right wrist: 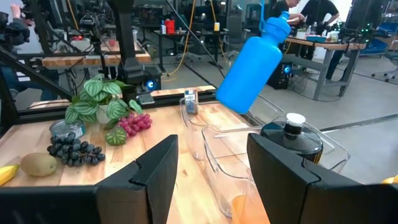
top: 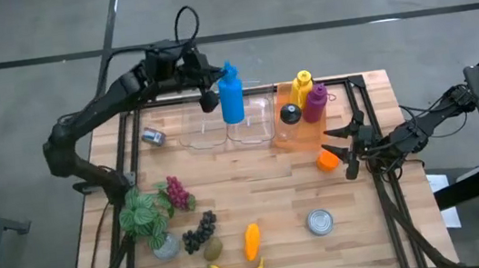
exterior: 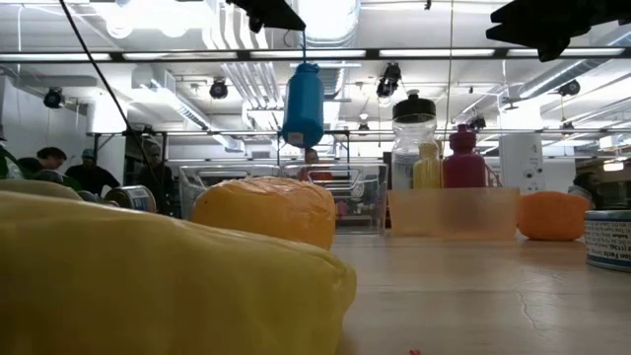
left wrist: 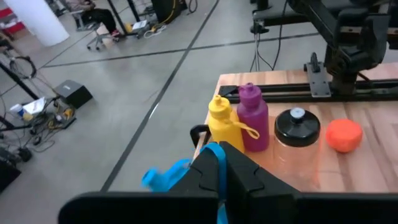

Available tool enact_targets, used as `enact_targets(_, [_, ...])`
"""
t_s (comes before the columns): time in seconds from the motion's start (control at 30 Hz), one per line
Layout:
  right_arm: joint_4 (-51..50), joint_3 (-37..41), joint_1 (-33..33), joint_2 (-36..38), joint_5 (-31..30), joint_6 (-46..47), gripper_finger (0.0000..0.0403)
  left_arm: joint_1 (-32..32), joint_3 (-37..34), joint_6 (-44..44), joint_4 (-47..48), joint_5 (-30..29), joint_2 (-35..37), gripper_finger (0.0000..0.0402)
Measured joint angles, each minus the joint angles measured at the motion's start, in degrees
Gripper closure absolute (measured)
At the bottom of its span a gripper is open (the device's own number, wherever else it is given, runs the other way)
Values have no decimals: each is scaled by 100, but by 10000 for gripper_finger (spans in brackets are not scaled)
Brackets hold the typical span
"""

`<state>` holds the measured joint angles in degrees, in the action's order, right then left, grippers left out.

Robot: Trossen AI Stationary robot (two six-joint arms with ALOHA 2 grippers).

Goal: Pick & Place Food Item
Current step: Put the blue water bottle into the orange bin

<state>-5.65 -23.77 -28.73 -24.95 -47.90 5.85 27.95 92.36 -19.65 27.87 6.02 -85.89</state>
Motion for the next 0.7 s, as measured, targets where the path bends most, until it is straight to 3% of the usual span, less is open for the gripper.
enact_targets(0.2, [0, 0, 0, -2, 0, 3, 213, 175, 673, -290, 26, 263, -588, 398])
enact_targets(0.47, [0, 0, 0, 2, 0, 0, 213, 255, 2089, -704, 596, 343, -1625, 398])
enact_targets(0.7, [2, 0, 0, 1, 0, 5, 213, 461, 2921, -865, 689, 991, -2373, 398])
